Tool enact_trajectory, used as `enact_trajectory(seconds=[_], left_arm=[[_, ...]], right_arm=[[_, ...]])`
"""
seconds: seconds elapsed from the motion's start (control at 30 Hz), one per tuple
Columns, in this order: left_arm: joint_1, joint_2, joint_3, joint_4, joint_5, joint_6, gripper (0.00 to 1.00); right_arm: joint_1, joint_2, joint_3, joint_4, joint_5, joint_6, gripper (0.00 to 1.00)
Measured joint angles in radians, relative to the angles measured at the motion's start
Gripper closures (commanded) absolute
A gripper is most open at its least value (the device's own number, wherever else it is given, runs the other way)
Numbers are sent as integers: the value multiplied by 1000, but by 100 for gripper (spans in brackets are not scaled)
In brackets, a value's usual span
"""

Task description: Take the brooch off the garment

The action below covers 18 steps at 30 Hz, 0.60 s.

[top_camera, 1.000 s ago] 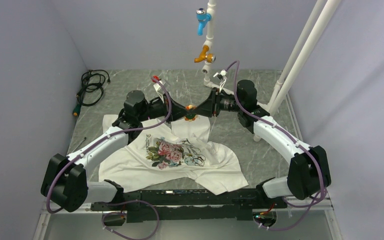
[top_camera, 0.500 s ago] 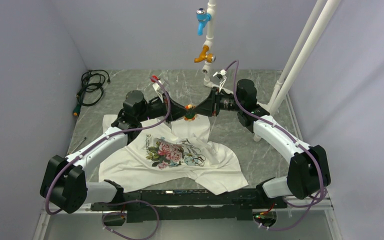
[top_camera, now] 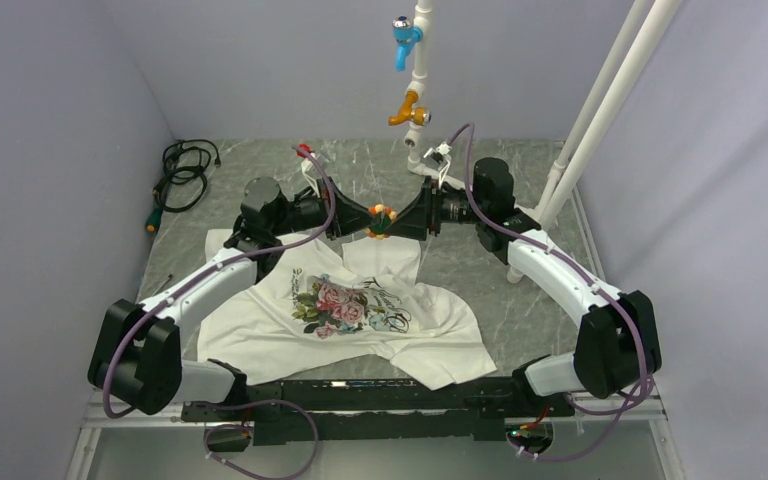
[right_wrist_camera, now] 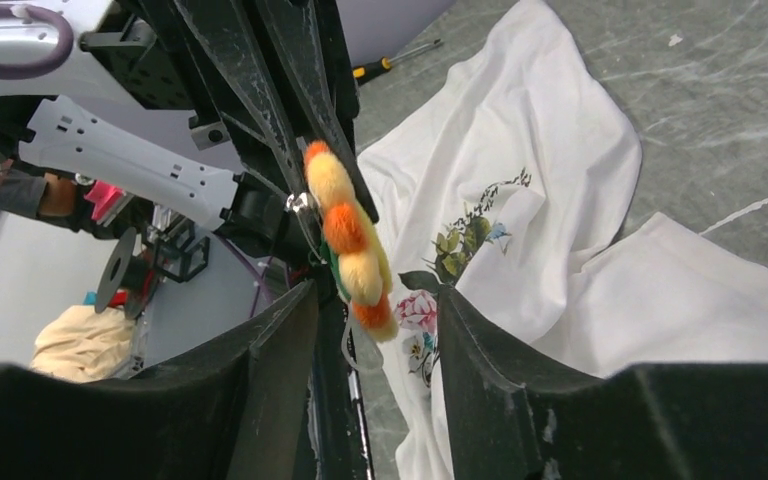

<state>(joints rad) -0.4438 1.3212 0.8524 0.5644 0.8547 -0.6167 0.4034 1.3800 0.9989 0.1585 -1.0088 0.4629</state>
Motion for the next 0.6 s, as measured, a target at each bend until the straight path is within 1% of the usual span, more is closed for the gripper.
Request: enact_trajectory(seconds=[0.07, 0.23, 0.3, 0.33, 0.4, 0.47, 0.5, 0.6], left_arm=[[0, 13, 0, 26, 25, -24, 100], [2, 35, -2, 77, 67, -77, 100], [3, 39, -2, 90, 69, -87, 100], [3, 41, -2, 95, 70, -93, 100], [5, 45, -2, 107, 78, -104, 100], [6, 49, -2, 121, 84, -114, 100], [6, 51, -2, 128, 85, -121, 100], [6, 58, -2, 135, 91, -134, 100]], right_arm=[[-6, 0, 5, 1, -8, 2, 55], [-28, 0, 18, 31, -32, 41, 73], [-31, 0, 23, 40, -47, 54, 79], [-31, 0, 23, 48, -53, 62, 80], [-32, 0, 23, 60, -68, 72, 77], [-32, 1, 23, 64, -78, 85, 69], [-32, 1, 23, 68, -82, 92, 67], [-32, 1, 23, 77, -99, 98, 68]])
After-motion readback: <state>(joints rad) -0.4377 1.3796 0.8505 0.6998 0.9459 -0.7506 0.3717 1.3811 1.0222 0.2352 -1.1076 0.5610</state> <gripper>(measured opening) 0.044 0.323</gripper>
